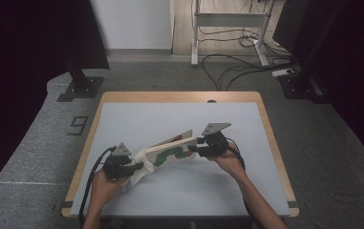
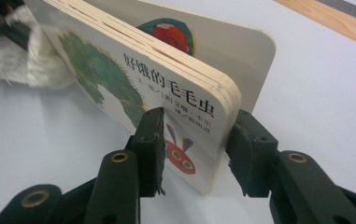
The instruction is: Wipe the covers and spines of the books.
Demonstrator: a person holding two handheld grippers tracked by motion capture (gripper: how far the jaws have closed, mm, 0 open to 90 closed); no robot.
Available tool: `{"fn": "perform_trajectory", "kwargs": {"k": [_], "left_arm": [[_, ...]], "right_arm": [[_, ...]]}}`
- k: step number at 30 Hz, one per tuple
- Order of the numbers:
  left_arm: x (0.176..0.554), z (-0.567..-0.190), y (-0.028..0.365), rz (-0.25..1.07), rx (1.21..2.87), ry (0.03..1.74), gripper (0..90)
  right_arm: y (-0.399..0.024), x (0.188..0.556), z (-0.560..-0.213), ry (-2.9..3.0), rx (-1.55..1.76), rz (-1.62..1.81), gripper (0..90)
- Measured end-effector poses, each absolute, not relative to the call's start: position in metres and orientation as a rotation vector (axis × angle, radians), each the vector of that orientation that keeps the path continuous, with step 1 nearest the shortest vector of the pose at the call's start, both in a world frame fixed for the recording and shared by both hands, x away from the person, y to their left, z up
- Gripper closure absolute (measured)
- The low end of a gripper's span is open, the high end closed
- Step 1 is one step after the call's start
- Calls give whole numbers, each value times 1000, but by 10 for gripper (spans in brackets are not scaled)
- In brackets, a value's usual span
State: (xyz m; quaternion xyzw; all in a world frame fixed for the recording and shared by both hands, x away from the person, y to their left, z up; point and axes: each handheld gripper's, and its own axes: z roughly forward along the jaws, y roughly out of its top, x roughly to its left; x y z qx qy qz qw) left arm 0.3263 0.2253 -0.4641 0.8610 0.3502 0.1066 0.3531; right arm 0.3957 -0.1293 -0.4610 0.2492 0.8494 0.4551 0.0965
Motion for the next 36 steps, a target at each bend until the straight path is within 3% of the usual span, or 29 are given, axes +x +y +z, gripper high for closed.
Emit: {"fn": "perform_trajectory", "kwargs": {"k": [15,36], "left_arm": [[321,-431,224,330,2231,860,702],[334,-487,218,263,2294,949,701]], "right_arm": [[-130,394,-461,2519,738,1349,566],[-130,394,-461,2519,739,1348,563]]}}
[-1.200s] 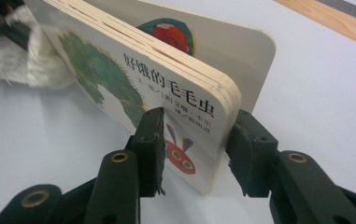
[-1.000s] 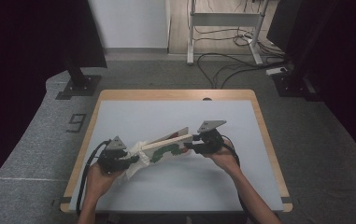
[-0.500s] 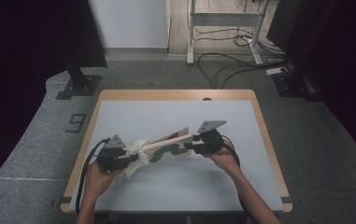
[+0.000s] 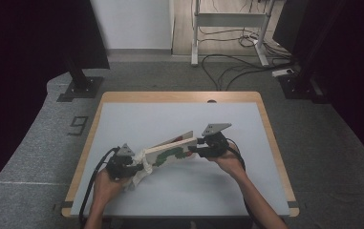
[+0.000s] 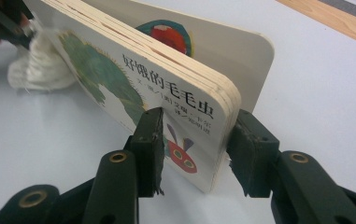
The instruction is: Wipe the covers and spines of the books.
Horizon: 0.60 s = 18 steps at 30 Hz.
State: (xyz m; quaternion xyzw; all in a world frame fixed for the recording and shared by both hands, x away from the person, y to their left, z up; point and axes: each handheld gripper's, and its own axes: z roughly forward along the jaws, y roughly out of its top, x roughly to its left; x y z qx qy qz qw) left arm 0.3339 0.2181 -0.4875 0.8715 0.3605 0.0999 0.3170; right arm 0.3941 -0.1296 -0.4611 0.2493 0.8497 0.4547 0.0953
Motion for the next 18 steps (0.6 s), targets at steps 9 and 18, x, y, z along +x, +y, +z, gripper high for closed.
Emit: {"fn": "perform_trajectory", "kwargs": {"k": [9,18], "left_arm": [[334,-502,216,245,2303,958,697],[331,-489,219,238,2261,940,708]], "right_arm": [[-130,393,-462,2517,740,1351,559],[-129,394,-462,2512,742,1351,556]]}}
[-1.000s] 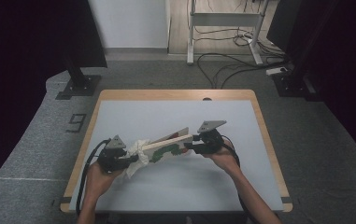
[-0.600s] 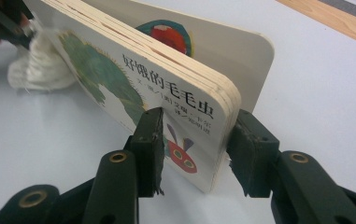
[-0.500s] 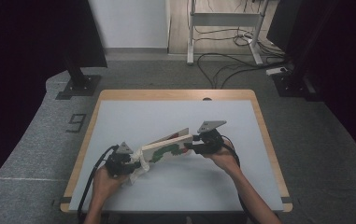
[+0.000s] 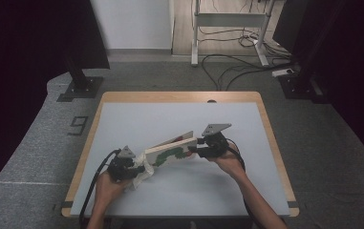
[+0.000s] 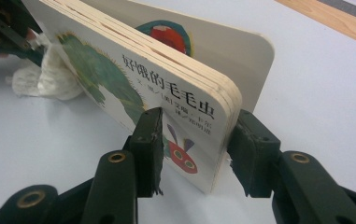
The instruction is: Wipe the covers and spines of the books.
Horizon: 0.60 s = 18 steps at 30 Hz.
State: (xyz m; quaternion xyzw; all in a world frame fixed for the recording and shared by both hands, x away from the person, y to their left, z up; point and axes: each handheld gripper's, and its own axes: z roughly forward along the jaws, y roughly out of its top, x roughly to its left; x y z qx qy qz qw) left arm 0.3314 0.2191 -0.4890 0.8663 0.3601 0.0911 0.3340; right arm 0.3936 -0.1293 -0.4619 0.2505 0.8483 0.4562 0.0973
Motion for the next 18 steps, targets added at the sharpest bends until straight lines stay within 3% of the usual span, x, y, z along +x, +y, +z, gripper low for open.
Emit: {"fn": "perform_trajectory", "kwargs": {"k": [12,18], "left_arm": [[322,-439,222,302,2217,870,702],[322,-438,224,302,2211,869,698]], "right_arm": [[-129,393,-462,2514,742,1353,549],[-130,393,-462,2512,745,1357,548]]}}
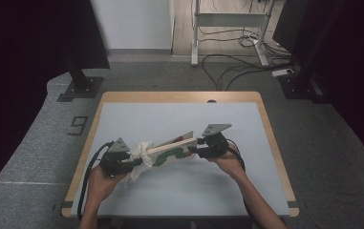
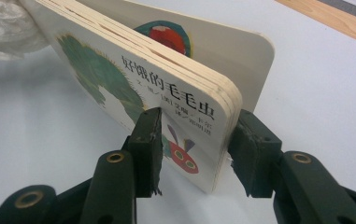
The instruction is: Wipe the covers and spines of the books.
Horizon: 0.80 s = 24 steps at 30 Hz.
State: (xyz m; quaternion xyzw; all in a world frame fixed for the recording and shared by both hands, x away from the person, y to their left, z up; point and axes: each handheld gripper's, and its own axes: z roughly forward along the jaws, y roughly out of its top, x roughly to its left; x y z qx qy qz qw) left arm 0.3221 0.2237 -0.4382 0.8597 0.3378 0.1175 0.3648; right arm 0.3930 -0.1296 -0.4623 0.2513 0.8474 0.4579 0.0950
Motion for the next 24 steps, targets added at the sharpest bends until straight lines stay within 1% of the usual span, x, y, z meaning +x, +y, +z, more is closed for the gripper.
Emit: {"fn": "perform_trajectory", "kwargs": {"k": [7,24], "left_arm": [[323,-435,238,310,2187,893,694],[338,-417,285,409,2161,1027,679]], "right_arm": [[-130,393,-463,2508,748,1366,549],[-130,393,-463,2507,760,1377,545]]}}
